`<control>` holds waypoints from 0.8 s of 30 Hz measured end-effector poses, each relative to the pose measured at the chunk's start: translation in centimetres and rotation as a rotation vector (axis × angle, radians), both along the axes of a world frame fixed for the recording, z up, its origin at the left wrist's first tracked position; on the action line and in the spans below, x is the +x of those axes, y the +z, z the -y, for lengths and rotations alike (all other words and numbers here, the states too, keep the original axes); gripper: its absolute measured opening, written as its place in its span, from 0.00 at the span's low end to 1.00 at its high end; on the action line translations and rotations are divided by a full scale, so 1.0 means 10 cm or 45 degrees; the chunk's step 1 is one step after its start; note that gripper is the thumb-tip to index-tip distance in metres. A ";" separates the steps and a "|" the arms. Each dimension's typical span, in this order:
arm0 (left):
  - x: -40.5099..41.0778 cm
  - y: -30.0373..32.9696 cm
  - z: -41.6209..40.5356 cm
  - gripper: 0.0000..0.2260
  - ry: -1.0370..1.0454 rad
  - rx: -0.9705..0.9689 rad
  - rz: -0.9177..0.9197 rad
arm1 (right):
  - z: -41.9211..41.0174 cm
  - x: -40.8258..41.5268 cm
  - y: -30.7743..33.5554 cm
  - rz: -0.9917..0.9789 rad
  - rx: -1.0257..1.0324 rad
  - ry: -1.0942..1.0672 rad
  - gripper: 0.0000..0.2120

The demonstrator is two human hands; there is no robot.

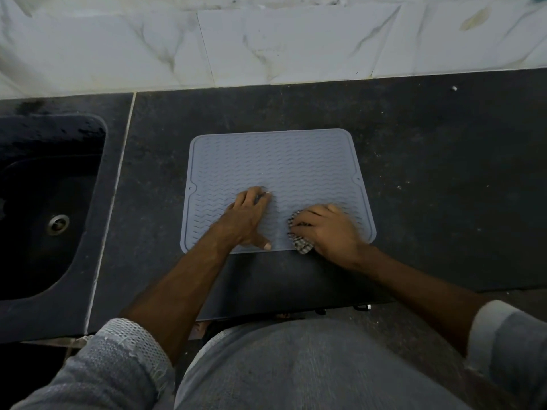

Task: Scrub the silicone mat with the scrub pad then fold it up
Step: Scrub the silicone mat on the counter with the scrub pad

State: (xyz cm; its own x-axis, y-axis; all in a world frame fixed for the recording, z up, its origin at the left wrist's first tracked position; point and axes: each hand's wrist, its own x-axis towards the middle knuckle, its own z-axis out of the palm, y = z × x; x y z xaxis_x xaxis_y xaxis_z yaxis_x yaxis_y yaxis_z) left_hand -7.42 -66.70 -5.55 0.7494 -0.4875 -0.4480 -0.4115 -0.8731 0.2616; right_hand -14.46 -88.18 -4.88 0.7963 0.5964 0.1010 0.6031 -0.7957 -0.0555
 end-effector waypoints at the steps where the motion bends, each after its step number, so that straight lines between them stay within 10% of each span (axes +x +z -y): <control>1: 0.00 0.00 0.01 0.55 0.006 0.004 0.001 | -0.13 0.02 -0.01 0.002 0.023 0.027 0.18; 24: -0.06 -0.03 0.02 0.49 -0.040 -0.085 0.117 | 0.43 -0.08 -0.08 -0.205 0.289 -0.218 0.24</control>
State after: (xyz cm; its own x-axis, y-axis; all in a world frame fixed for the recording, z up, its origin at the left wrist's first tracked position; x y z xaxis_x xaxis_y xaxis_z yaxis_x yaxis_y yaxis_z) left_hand -8.03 -66.85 -5.84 0.7697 -0.5381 -0.3436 -0.4635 -0.8411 0.2789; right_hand -15.28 -92.44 -5.67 0.8996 0.4293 0.0805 0.4307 -0.8412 -0.3269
